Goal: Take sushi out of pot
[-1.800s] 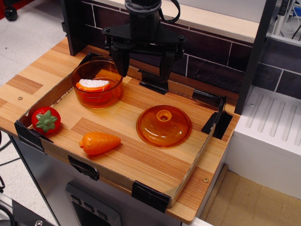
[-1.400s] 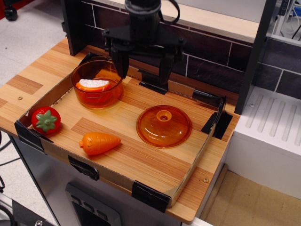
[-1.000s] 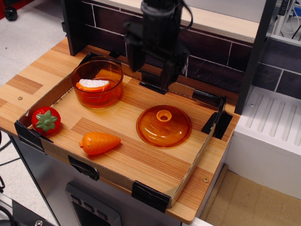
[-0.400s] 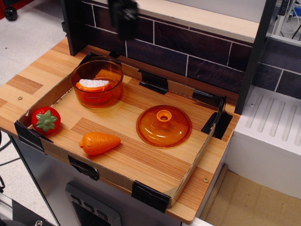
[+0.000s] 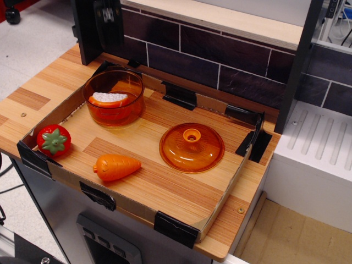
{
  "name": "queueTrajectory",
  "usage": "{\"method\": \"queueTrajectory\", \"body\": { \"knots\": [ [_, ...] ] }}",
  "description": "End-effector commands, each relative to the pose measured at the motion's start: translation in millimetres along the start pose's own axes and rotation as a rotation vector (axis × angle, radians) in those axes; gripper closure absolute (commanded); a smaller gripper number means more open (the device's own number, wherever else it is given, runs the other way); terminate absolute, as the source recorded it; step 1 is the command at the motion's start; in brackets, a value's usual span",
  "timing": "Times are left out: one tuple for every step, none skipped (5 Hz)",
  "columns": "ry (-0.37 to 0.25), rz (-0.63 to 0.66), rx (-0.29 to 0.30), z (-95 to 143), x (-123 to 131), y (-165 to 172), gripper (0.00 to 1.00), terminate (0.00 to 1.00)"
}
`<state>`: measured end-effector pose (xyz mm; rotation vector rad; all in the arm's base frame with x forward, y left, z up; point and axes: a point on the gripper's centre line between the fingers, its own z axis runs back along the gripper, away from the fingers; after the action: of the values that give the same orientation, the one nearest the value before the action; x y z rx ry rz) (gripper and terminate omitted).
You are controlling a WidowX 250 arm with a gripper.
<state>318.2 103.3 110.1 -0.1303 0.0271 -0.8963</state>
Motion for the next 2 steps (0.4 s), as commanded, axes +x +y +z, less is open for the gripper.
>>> {"method": "queueTrajectory", "body": {
  "knots": [
    [0.084,-0.071,0.131,-16.1,4.4,13.6,0.0,0.0],
    [0.131,-0.113,0.143,-30.3,3.5,17.4,0.0,0.0]
  ]
}}
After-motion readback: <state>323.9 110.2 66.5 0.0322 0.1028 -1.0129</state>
